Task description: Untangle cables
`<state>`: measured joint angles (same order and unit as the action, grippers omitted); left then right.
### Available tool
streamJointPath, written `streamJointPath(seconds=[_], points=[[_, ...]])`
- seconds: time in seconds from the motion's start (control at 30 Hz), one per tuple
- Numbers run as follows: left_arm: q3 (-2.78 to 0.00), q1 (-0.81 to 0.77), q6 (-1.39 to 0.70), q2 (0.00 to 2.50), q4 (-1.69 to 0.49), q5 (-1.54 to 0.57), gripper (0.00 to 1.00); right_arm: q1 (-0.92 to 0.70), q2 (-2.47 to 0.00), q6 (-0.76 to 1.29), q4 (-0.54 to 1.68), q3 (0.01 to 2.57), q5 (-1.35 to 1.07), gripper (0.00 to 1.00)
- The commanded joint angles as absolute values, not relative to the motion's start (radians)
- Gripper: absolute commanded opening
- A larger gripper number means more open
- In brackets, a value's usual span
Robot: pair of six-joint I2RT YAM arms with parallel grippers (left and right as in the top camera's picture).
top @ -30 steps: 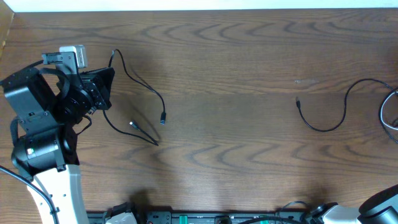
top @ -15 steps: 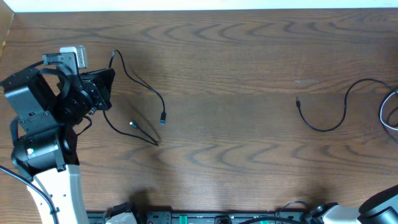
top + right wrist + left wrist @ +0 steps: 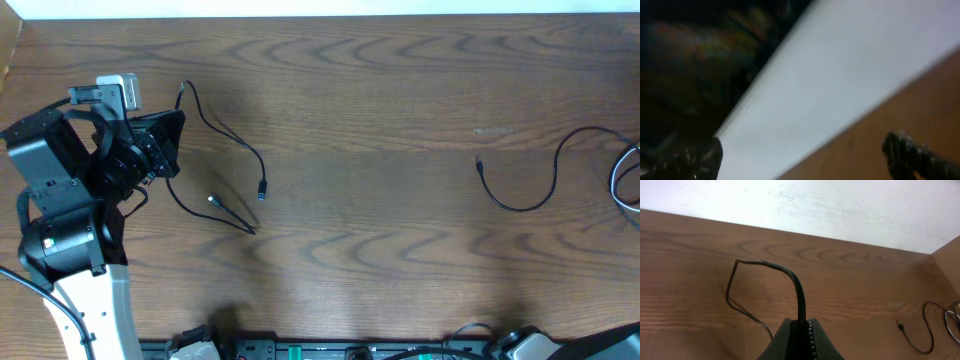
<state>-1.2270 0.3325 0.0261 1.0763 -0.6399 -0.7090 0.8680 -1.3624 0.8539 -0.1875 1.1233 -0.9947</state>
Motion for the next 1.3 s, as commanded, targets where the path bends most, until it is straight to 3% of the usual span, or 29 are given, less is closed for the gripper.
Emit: streamJointPath(seconds=[0.0, 0.17, 0.4, 0.63, 0.77, 0.93, 1.03, 1.27], points=[[-1.235, 0.330, 0.032, 1.072, -0.640, -0.726, 0.07, 0.757, -1.377, 0.602, 0.062, 1.122, -0.926, 0.99], [-1.235, 0.330, 0.032, 1.072, -0.640, -0.726, 0.07, 0.571, -1.377, 0.493, 0.496, 1.121, -0.405, 0.99], [-1.235, 0.330, 0.032, 1.072, -0.648, -0.726, 0.07, 0.420, -1.377, 0.675, 0.691, 1.082, 0.018, 0.99], [-1.235, 0.330, 0.032, 1.072, -0.647, -0.726, 0.08, 0.411, -1.377, 0.778, 0.677, 0.917, 0.024, 0.97], [-1.235, 0.330, 0.032, 1.072, -0.647, -0.726, 0.07, 0.411, -1.377, 0.800, 0.547, 0.786, -0.010, 0.83], [-1.235, 0.330, 0.032, 1.072, -0.648, -0.726, 0.08, 0.410, -1.377, 0.780, 0.333, 0.646, -0.062, 0.82], [-1.235, 0.330, 0.032, 1.072, -0.648, -0.726, 0.07, 0.410, -1.381, 0.781, 0.274, 0.607, -0.059, 0.72], [-1.235, 0.330, 0.032, 1.072, -0.648, -0.726, 0.07, 0.372, -1.419, 0.781, 0.186, 0.578, -0.059, 0.68]])
